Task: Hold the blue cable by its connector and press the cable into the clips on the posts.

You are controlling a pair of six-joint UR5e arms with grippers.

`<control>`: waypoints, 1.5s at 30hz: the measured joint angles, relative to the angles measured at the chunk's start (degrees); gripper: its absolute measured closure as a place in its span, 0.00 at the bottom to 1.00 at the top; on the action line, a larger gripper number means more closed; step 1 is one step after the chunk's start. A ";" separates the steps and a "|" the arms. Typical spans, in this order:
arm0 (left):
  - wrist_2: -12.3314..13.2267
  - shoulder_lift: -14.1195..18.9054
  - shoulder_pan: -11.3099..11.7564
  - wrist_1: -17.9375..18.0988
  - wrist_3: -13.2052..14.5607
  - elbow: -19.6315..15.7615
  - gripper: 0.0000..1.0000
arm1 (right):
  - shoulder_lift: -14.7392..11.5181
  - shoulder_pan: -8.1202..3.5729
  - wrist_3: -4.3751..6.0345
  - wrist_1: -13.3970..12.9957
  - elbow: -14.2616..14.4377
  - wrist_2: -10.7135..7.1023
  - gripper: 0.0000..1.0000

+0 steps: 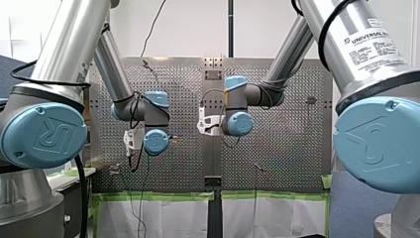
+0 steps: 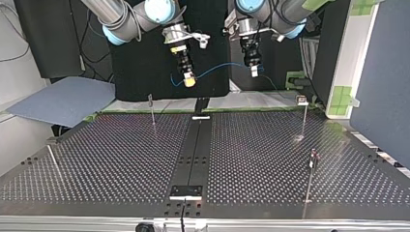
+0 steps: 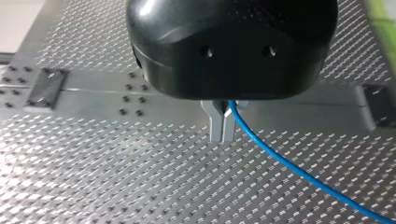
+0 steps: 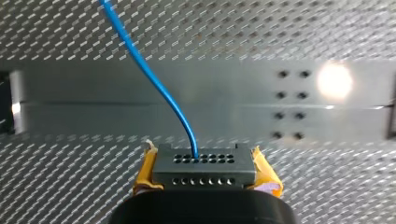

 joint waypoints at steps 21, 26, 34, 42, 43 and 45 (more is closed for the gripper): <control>-3.32 10.34 1.94 -10.33 -3.17 10.35 1.00 | -8.03 -2.61 0.96 7.78 -10.11 -4.78 1.00; -3.60 13.46 3.16 -13.43 -3.14 13.48 1.00 | -6.60 -2.86 1.18 8.14 -13.18 -5.21 1.00; -2.47 17.16 5.82 -17.13 -3.70 17.18 1.00 | -3.32 -2.63 1.21 7.89 -16.77 -6.14 1.00; 1.43 21.29 9.90 -21.28 -4.81 20.85 1.00 | -1.34 -1.80 1.34 8.50 -20.50 -6.98 1.00; 1.83 21.84 10.44 -21.84 -4.83 21.06 1.00 | -1.28 -1.66 1.46 8.58 -21.03 -7.03 1.00; 2.14 22.64 11.23 -22.62 -4.87 21.23 1.00 | -1.19 -1.47 1.82 8.71 -21.81 -7.07 1.00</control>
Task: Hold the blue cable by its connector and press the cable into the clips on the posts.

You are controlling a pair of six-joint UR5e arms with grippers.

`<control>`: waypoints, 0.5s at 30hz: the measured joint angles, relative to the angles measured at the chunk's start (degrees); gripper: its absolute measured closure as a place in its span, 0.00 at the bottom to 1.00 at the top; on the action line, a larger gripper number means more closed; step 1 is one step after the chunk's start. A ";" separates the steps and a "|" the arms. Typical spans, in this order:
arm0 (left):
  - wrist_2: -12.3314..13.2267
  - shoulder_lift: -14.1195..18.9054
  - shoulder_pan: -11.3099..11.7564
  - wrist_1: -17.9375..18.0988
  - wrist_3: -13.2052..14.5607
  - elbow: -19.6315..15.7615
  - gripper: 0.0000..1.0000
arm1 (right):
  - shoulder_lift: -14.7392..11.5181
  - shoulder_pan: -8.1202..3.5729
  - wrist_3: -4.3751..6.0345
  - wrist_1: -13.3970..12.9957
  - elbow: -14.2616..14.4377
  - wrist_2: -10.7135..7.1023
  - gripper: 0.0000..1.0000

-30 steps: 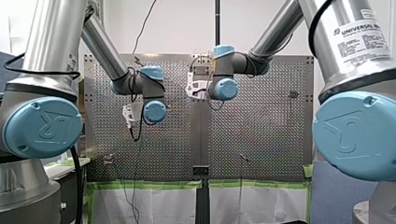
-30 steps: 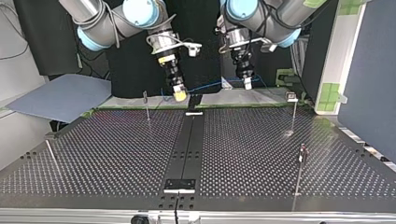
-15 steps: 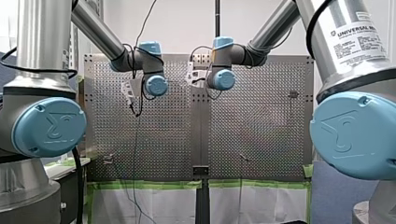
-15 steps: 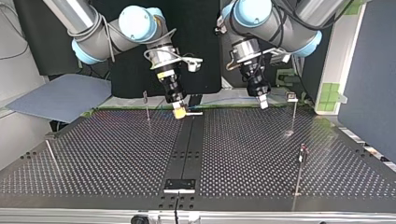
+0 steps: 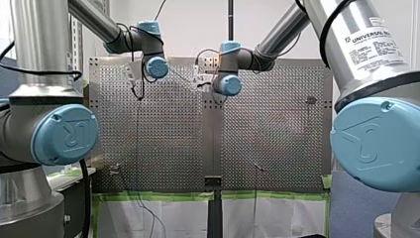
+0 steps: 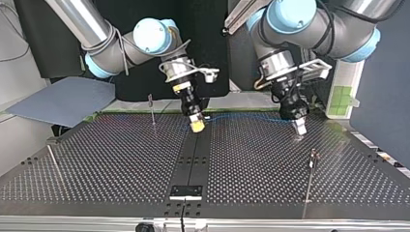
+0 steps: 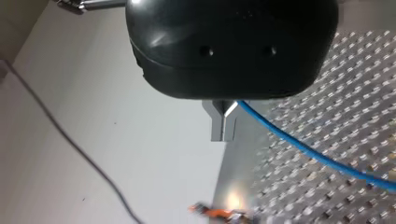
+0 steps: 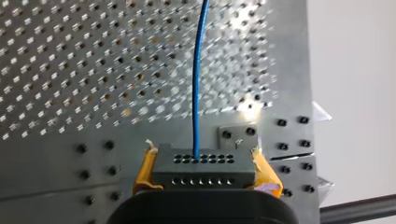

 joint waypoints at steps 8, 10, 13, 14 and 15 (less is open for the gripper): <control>0.09 3.97 2.16 -3.99 -0.29 0.12 1.00 | 0.39 0.89 0.93 1.98 -3.98 -0.85 1.00; 0.14 4.98 2.62 -4.99 -0.29 0.16 1.00 | 0.69 1.20 0.96 2.48 -5.02 -0.99 1.00; 0.67 5.68 3.29 -6.47 -0.14 0.44 1.00 | 1.19 1.66 0.97 3.04 -6.50 -1.05 1.00; 0.98 5.59 3.49 -6.89 -0.09 0.56 1.00 | 1.30 1.81 0.97 3.14 -6.90 -1.06 1.00; 1.33 5.40 3.69 -7.34 -0.05 0.71 1.00 | 1.39 1.96 0.97 3.24 -7.31 -1.06 1.00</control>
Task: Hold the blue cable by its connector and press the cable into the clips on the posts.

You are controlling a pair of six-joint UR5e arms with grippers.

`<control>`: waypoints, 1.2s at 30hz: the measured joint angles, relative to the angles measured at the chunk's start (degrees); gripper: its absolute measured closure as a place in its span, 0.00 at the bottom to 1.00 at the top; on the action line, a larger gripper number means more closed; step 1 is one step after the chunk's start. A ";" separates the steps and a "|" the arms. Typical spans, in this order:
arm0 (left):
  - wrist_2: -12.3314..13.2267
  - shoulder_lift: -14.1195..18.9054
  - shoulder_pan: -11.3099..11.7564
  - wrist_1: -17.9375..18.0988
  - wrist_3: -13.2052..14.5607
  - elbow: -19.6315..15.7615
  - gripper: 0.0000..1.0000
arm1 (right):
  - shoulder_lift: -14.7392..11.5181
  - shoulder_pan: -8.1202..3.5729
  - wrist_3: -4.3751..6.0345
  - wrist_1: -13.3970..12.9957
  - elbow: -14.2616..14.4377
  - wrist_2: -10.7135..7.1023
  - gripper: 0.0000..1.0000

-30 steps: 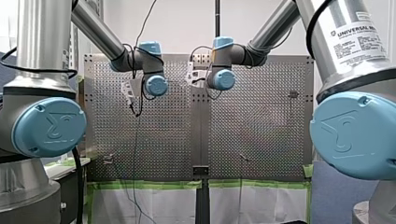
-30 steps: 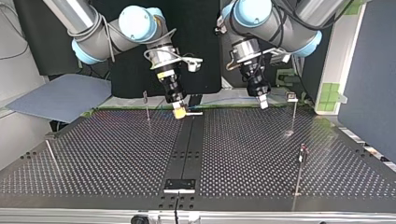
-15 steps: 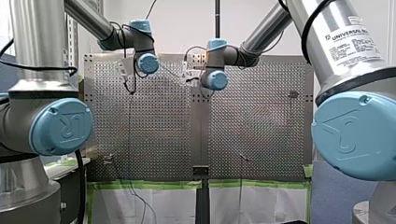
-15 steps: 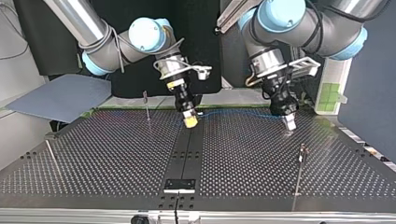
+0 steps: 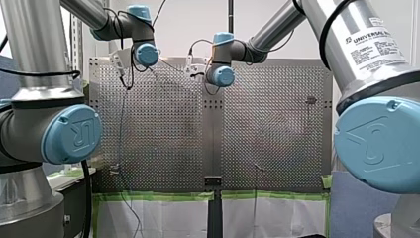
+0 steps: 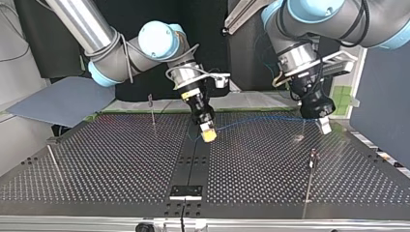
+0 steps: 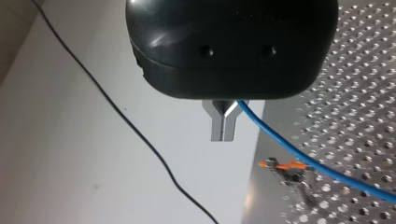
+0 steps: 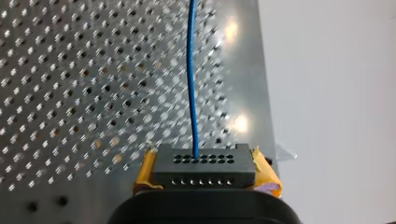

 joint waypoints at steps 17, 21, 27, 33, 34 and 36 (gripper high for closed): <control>7.32 -2.20 6.62 -8.38 -1.91 1.07 1.00 | 0.44 0.61 0.00 1.50 -8.43 0.60 1.00; 9.17 -2.42 8.48 -10.23 -1.99 1.28 1.00 | 1.01 0.69 0.00 1.69 -9.32 0.92 1.00; 12.09 -4.42 11.37 -12.68 -2.49 3.32 1.00 | 2.38 1.17 -0.25 1.94 -9.64 1.34 1.00; 15.10 -6.36 12.89 -13.55 -3.15 6.20 1.00 | 3.08 1.68 -0.35 2.00 -10.57 1.50 1.00; 15.80 -6.75 13.06 -13.83 -3.18 6.87 1.00 | 3.16 1.72 -0.35 2.02 -10.79 1.52 1.00; 16.87 -7.13 13.32 -14.14 -3.24 7.72 1.00 | 3.23 1.77 -0.35 2.04 -10.98 1.54 1.00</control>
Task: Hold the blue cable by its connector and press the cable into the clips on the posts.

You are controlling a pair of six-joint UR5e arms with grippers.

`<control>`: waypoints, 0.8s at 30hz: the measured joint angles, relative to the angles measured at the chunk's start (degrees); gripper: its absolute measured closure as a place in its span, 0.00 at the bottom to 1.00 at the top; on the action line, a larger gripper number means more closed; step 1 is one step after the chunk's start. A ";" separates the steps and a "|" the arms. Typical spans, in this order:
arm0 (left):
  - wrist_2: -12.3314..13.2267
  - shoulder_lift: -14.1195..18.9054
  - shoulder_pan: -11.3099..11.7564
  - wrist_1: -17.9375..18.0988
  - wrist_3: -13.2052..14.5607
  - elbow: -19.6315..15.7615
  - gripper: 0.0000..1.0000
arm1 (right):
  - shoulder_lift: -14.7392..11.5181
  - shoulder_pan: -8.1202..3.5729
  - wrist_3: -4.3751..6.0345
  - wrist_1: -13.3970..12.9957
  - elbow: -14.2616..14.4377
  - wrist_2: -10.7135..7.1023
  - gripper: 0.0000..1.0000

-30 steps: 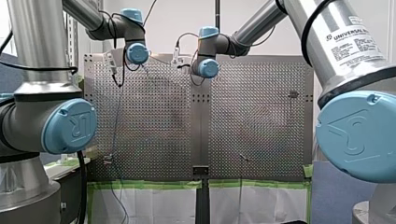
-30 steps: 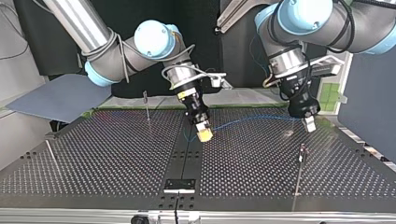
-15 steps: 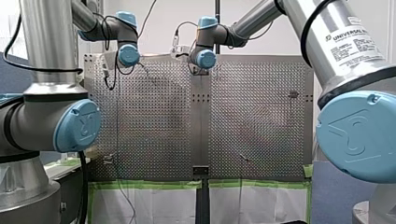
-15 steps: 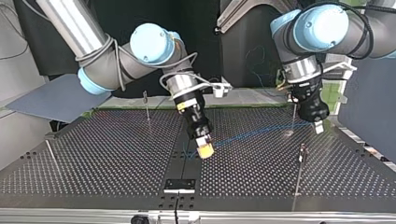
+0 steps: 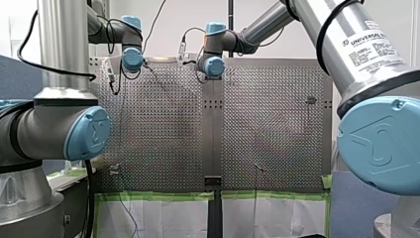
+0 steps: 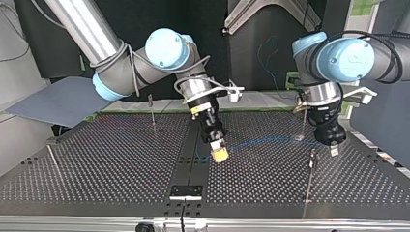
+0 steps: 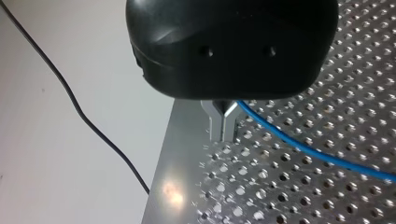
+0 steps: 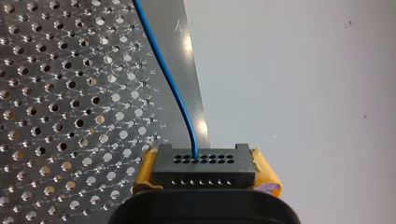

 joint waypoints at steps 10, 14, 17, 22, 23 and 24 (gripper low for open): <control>5.60 -1.17 2.00 -0.04 -1.16 1.00 1.00 | 1.20 0.12 -0.02 0.02 -0.91 0.87 1.00; 7.45 -1.29 3.41 0.53 -1.99 1.07 1.00 | 1.52 0.06 0.00 0.03 -1.18 0.99 1.00; 8.85 -1.37 4.74 0.65 -2.48 1.29 1.00 | 1.63 -0.01 0.00 0.03 -1.33 1.03 1.00; 11.32 -1.39 7.19 0.66 -2.69 1.68 1.00 | 1.76 -0.16 0.00 0.02 -1.72 1.04 1.00; 11.75 -1.40 7.63 0.69 -2.71 1.74 1.00 | 1.78 -0.21 0.00 0.02 -1.77 1.06 1.00; 12.17 -1.43 8.03 0.73 -2.73 1.79 1.00 | 1.79 -0.27 0.00 0.04 -1.83 1.08 1.00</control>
